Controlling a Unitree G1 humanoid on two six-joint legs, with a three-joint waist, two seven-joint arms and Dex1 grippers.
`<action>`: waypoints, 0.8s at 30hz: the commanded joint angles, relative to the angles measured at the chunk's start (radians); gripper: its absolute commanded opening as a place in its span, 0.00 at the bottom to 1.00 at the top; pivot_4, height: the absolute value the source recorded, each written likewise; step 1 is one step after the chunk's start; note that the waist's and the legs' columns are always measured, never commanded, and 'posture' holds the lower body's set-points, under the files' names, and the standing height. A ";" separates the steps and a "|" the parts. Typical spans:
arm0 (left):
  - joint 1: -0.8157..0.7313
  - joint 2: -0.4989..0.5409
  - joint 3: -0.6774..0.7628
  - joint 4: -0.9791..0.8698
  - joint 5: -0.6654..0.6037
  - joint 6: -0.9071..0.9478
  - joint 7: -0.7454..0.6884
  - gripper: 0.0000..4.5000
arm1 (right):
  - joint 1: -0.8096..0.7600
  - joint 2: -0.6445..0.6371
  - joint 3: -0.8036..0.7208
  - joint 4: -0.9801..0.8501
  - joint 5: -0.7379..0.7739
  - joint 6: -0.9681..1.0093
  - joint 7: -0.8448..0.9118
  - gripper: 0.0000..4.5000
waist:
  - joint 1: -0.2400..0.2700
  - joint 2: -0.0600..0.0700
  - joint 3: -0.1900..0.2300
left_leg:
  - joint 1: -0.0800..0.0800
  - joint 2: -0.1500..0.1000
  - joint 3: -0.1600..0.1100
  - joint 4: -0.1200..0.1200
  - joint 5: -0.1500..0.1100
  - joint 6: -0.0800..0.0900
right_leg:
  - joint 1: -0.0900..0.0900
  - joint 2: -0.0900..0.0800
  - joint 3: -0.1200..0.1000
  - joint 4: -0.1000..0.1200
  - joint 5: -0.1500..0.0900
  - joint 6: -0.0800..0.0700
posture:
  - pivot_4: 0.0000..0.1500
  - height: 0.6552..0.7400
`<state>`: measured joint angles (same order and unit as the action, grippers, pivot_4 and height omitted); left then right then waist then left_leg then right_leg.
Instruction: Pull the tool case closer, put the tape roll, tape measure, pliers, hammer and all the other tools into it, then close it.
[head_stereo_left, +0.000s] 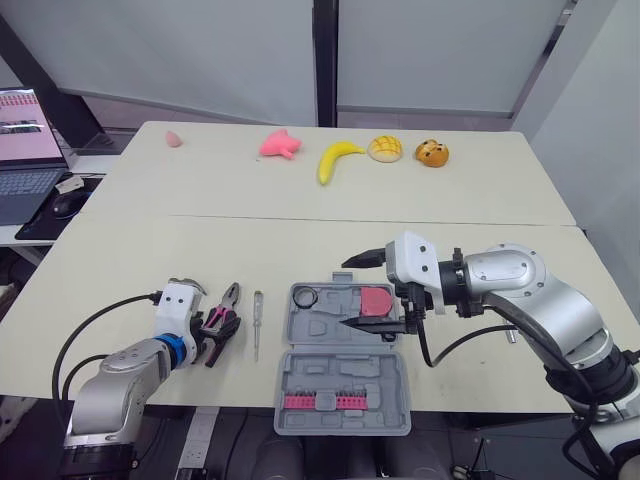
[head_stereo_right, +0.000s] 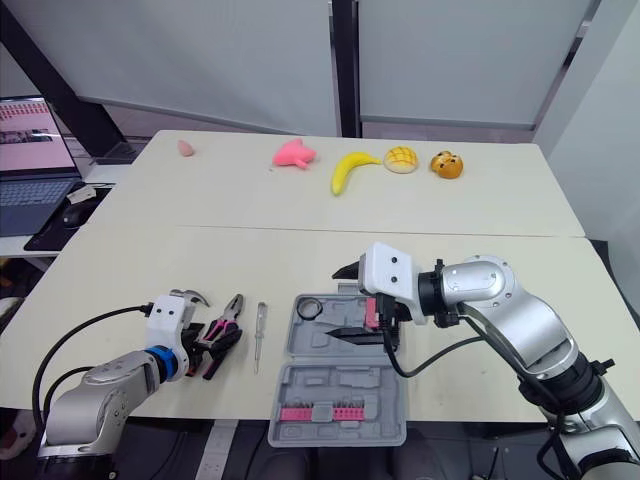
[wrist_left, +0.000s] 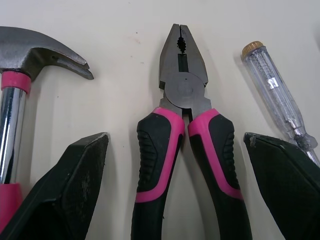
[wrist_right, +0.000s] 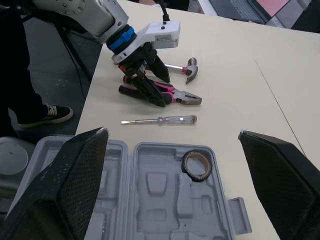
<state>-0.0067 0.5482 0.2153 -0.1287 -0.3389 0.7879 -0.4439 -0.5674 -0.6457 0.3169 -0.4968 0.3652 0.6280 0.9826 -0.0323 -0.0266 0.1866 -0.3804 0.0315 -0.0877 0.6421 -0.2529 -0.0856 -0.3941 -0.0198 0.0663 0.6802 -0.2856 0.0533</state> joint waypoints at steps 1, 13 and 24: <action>0.027 -0.010 -0.014 0.003 -0.015 0.076 -0.001 0.80 | -0.022 0.009 -0.011 -0.010 -0.001 -0.026 0.004 1.00 | 0.000 0.000 0.000 | 0.000 0.000 0.000 0.000 0.000 0.000 | 0.000 0.000 0.000 0.000 0.000 0.000 | 1.00 0.83; 0.058 -0.010 0.015 -0.028 -0.014 0.070 -0.011 0.52 | 0.001 -0.010 0.011 0.013 -0.057 -0.108 0.035 1.00 | 0.000 0.001 -0.001 | 0.000 0.000 0.000 0.000 0.000 0.000 | 0.000 0.000 0.000 0.000 0.000 0.000 | 1.00 0.83; 0.106 0.061 0.110 -0.171 -0.055 0.069 -0.050 0.52 | 0.004 -0.008 0.000 0.030 -0.065 -0.111 0.042 1.00 | -0.012 0.001 0.000 | 0.000 0.000 0.000 0.000 0.000 0.000 | -0.001 0.000 0.000 0.000 0.000 0.000 | 1.00 0.83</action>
<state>0.0942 0.5813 0.2811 -0.2352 -0.3789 0.8549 -0.4764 -0.5610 -0.6547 0.3384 -0.4515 0.2963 0.5345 1.0238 -0.0440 -0.0260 0.1869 -0.3814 0.0317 -0.0879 0.6416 -0.2529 -0.0857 -0.3952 -0.0198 0.0663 0.6798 -0.2857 0.0534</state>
